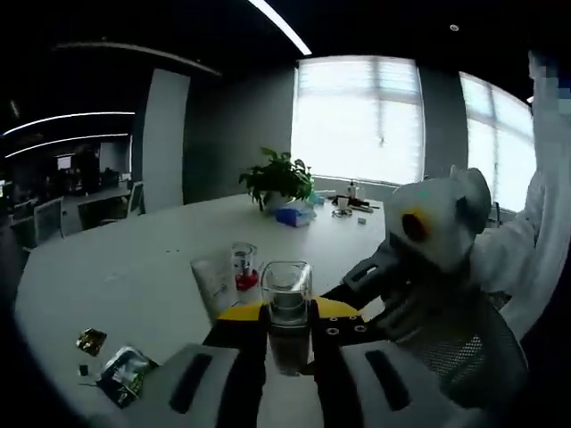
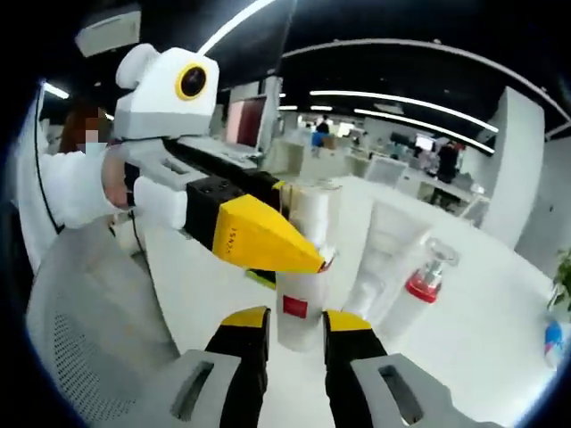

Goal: Arrange the skincare products in the storage area until every visible bottle or jar stands upright without overlapping.

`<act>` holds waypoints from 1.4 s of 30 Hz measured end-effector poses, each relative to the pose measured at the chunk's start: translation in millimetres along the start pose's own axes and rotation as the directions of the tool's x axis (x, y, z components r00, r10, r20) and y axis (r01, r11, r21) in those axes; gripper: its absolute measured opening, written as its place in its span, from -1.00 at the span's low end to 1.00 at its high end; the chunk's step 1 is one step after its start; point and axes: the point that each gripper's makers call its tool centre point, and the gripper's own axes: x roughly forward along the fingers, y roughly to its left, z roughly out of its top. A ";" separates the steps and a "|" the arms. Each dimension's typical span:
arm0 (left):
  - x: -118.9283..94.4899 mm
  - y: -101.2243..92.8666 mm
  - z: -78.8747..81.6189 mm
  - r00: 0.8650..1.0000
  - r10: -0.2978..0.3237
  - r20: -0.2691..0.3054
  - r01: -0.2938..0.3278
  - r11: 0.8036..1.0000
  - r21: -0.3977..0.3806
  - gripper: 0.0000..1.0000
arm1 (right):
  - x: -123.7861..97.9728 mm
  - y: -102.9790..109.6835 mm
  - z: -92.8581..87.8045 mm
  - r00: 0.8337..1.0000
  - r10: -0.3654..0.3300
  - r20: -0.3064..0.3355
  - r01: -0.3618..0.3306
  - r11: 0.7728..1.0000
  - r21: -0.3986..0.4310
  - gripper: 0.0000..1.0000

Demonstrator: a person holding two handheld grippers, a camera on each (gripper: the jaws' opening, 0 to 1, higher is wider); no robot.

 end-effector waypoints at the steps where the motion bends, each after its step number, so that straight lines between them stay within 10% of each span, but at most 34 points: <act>1: 0.5 -1.2 0.4 1.000 0.002 0.002 -0.002 1.000 -0.006 -0.72 | 0.7 0.2 -0.5 1.000 -0.009 -0.005 0.009 1.000 0.001 -0.61; 17: 6.7 -5.0 -5.1 1.000 0.028 -0.013 -0.029 0.998 -0.064 -0.72 | -3.1 -9.8 1.8 0.970 -0.241 -0.009 0.240 0.969 -0.060 -0.69; 24: 13.1 -20.8 -3.2 0.999 0.010 -0.050 -0.004 0.994 0.112 -0.72 | -10.7 -16.6 -0.8 0.960 -0.277 -0.029 0.277 0.961 -0.023 -0.74; 42: 25.6 -28.1 -18.5 0.992 -0.082 -0.098 0.101 0.973 0.208 -0.70 | -9.4 -28.3 -22.0 0.942 -0.320 -0.100 0.320 0.947 -0.007 -0.81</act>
